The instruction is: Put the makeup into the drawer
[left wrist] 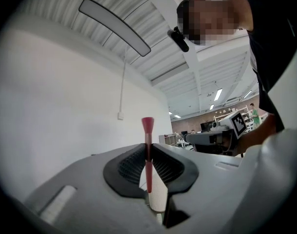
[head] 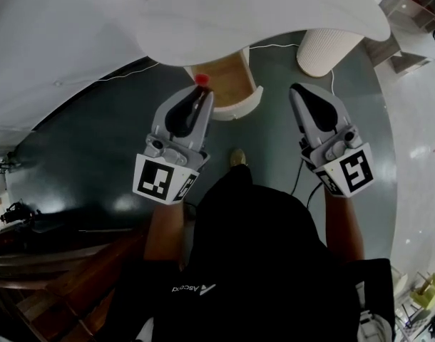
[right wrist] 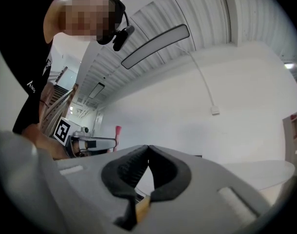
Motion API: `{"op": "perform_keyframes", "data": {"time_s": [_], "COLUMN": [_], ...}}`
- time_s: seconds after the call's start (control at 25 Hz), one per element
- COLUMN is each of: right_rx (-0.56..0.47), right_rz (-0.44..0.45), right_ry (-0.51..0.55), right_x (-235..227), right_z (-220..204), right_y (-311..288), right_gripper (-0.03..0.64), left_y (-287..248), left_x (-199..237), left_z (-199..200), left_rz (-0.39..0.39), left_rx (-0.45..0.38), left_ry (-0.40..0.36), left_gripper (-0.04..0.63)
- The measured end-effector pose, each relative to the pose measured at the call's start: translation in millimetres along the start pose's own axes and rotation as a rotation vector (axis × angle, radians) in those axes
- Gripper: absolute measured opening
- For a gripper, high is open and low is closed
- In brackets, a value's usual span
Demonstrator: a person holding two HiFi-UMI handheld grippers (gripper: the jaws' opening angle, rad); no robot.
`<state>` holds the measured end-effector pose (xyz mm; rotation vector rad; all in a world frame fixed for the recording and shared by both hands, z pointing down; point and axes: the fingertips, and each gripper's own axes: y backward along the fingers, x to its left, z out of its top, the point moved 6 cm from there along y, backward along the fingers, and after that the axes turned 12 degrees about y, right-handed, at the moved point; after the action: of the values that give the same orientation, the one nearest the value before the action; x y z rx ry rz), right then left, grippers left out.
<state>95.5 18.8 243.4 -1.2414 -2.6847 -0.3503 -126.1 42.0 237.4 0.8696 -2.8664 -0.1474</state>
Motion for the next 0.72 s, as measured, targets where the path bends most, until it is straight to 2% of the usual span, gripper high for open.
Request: {"op": "perform_keyframes", "data": {"time_s": [0.24, 0.44, 0.72], "right_rx": [0.026, 0.059, 0.109], "right_rz": [-0.016, -0.044, -0.073], "right_ry": [0.000, -0.008, -0.023], "right_x": [-6, -25, -38], "right_z": [-19, -37, -55], "right_y": [-42, -80, -98], "right_gripper": [0.003, 0.003, 0.003], "left_y": [-15, -43, -66], "left_x": [34, 64, 87], "left_z": [-24, -54, -105], "left_rz": [-0.069, -0.157, -0.252], "left_rx": [0.094, 0.232, 0.444], "left_ry": [-0.025, -0.041, -0.099], "left_gripper": [0.052, 0.052, 0.052]}}
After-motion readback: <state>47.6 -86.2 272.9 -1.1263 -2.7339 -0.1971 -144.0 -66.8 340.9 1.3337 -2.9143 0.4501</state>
